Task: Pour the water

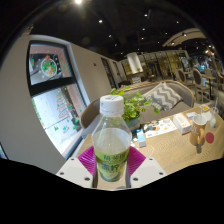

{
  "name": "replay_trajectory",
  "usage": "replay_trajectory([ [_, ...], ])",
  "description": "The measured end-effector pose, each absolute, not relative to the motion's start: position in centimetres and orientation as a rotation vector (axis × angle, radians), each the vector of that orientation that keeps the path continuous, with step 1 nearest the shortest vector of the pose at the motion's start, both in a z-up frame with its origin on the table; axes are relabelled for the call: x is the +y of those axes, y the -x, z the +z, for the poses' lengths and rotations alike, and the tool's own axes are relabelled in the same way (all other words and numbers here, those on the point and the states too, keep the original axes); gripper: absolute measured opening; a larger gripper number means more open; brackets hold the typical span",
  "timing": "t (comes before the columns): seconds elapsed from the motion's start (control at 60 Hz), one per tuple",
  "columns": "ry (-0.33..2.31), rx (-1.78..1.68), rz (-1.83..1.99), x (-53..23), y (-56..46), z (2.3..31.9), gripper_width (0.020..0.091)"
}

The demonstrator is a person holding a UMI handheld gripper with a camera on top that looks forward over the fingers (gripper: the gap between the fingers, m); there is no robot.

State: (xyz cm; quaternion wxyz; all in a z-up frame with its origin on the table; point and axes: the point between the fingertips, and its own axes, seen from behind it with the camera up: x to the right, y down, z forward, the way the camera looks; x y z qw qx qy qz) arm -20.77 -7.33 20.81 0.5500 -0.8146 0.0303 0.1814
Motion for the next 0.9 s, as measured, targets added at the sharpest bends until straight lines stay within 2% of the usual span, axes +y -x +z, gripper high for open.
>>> replay_trajectory([
  [0.167,1.811,0.360,0.817,-2.3,16.2,28.0,0.0367],
  [0.3,1.660,0.689,1.170,2.3,9.8,29.9,0.0365],
  [0.433,1.490,0.996,1.444,5.5,3.5,29.2,0.0367],
  [0.633,1.214,1.366,1.722,7.8,-3.2,25.5,0.0367],
  [0.683,1.166,1.439,1.746,8.7,-4.1,23.7,0.0364],
  [0.8,1.095,1.576,1.784,9.2,-5.5,20.7,0.0363],
  [0.9,1.136,1.588,1.781,8.9,-5.5,19.5,0.0362],
])
